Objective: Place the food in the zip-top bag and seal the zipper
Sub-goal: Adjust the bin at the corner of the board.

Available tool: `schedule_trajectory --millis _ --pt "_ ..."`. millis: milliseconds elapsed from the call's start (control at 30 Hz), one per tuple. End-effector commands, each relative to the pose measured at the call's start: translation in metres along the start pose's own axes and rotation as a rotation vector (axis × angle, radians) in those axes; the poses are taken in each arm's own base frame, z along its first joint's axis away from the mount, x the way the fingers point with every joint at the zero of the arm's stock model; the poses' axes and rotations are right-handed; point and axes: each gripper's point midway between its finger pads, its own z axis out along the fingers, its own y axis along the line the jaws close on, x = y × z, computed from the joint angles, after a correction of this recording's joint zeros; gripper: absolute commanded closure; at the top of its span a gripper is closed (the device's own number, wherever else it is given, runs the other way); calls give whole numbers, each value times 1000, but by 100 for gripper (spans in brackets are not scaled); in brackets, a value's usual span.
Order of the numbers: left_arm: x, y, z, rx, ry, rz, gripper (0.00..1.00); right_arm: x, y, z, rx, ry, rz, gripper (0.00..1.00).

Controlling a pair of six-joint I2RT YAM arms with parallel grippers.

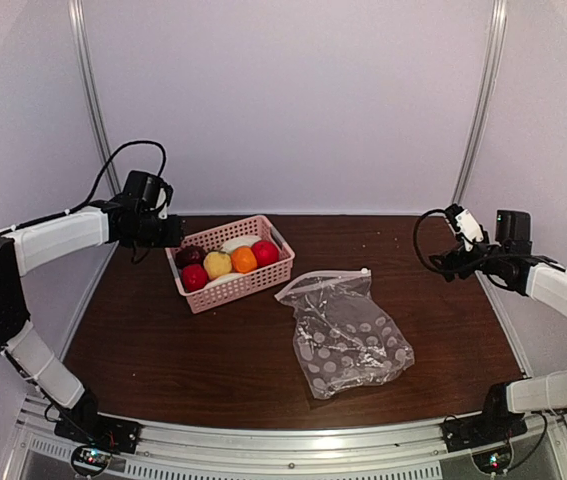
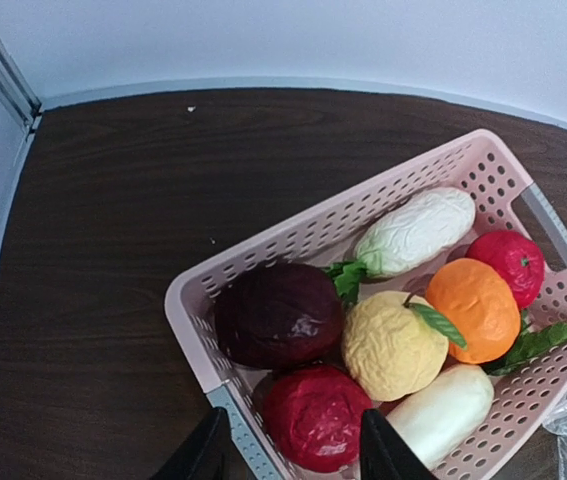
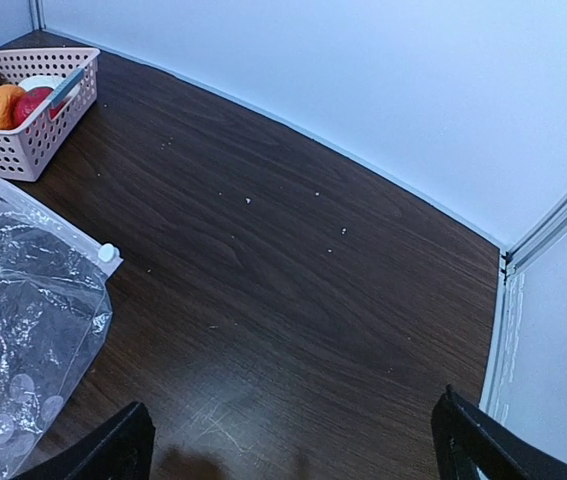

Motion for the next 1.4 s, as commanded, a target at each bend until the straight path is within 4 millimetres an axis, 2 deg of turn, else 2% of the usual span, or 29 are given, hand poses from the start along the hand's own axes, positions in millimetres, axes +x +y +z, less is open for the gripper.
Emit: schedule_trajectory --millis 0,33,100,167,200,233,267,300,333,367,400,467,567,700,800,867,1000,1100,1267,1367 --pt "21 18 11 -60 107 -123 56 1 7 -2 -39 -14 -4 2" --pt "15 17 13 -43 103 -127 52 0 7 -2 -41 -16 -4 2" --pt "-6 12 19 -25 70 -74 38 1 7 -2 -40 -12 -2 2" --pt "-27 3 34 4 51 42 27 2 7 -1 -42 -9 1 2" --pt "-32 -6 46 49 70 116 25 2 8 -1 -47 -10 1 2" --pt "-26 -15 67 134 126 199 30 2 8 0 -49 -13 2 2" --pt "-30 -24 75 234 147 259 42 1 9 -1 -52 -15 1 2" --pt "-30 -20 88 257 176 263 47 1 9 -1 -52 -15 2 2" --pt "-31 -14 101 256 196 247 48 1 9 -2 -50 -16 2 2" --pt "-38 -15 108 273 189 248 48 1 9 -3 -45 -18 1 2" --pt "-37 -18 115 296 190 280 48 1 9 -4 -43 -19 -2 2" --pt "-36 -24 125 330 185 334 40 1 9 -5 -40 -23 -9 2" --pt "-36 -18 137 299 182 364 37 1 8 -5 -31 -20 -14 2" --pt "-22 -20 153 324 210 373 38 2 7 -6 -23 -16 -21 2" --pt "-10 -19 163 324 240 351 43 5 5 -5 -18 -7 -28 1" --pt "-6 -18 167 323 251 340 48 6 4 -4 -13 1 -30 1" --pt "-7 -10 165 266 262 296 68 7 5 -3 -17 0 -30 1" --pt "-9 -9 151 262 263 292 75 10 6 -2 -19 7 -32 1" --pt "-7 0 125 207 243 251 97 15 7 2 -28 24 -32 2" --pt "14 1 117 194 299 217 100 18 8 6 -41 40 -28 2"
